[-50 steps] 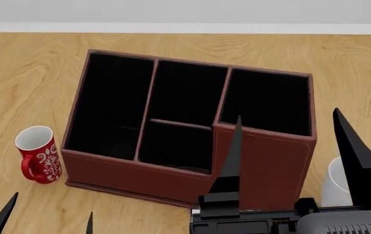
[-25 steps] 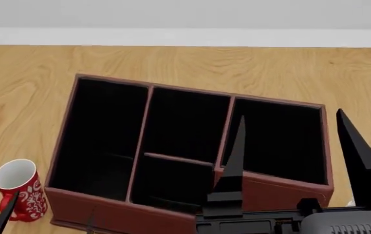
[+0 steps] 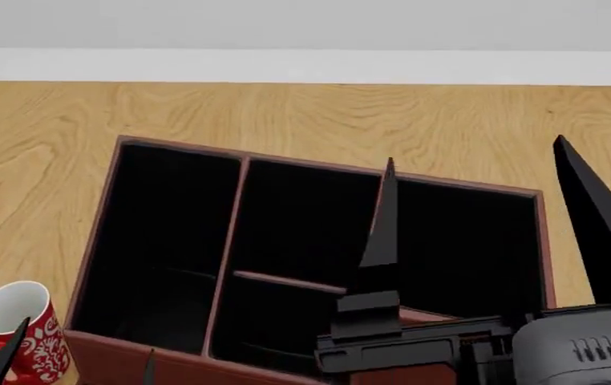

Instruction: Pick up the book and place it in the right compartment of the caddy.

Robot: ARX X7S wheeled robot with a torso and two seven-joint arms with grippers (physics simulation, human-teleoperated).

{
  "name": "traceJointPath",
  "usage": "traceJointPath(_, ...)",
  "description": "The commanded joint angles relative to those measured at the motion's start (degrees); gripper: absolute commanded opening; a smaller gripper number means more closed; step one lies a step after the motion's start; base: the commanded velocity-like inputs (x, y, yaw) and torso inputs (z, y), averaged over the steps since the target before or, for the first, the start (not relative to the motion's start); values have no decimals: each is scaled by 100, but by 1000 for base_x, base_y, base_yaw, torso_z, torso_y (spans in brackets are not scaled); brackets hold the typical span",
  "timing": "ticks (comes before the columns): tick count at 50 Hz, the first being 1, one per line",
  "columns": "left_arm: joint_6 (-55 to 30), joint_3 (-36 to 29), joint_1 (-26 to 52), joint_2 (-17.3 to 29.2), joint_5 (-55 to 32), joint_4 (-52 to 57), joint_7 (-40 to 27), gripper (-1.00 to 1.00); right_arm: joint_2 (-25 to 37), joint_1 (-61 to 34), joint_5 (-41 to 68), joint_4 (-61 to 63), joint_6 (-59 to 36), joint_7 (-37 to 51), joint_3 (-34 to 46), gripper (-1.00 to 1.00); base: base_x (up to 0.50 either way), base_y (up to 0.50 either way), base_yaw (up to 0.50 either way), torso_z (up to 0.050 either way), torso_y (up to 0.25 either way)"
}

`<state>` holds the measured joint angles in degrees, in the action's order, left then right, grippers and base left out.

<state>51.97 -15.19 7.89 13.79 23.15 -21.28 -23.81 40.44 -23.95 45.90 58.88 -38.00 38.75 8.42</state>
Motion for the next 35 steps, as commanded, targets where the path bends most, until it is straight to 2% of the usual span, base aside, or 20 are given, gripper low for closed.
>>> traceJointPath(1, 188, -97, 60, 51, -32, -104, -116, 100, 804, -1622, 2353, -136, -378, 65, -138, 100, 0, 0, 0, 0, 0)
traceJointPath(8, 287, -149, 97, 85, 10, -153, -215, 100, 1261, -3326, 4342, -815, -849, -556, 153, 100, 0, 0, 0, 0, 0)
traceJointPath(16, 354, -197, 125, 116, 46, -186, -336, 100, 1308, -4711, 5467, -1689, -1739, -1685, 852, 100, 0, 0, 0, 0, 0)
traceJointPath(20, 365, -226, 137, 135, 65, -190, -384, 100, 1374, -5254, 5616, -2207, -2204, -2458, 1020, 100, 0, 0, 0, 0, 0)
traceJointPath(25, 385, -252, 150, 155, 103, -197, -466, 100, 1502, -5629, 5364, -2232, -2743, -3488, 1110, 100, 0, 0, 0, 0, 0)
traceJointPath(35, 402, -330, 180, 207, 168, -200, -597, 100, 1627, -6540, 5531, -2583, -3816, -4621, 1513, 100, 0, 0, 0, 0, 0)
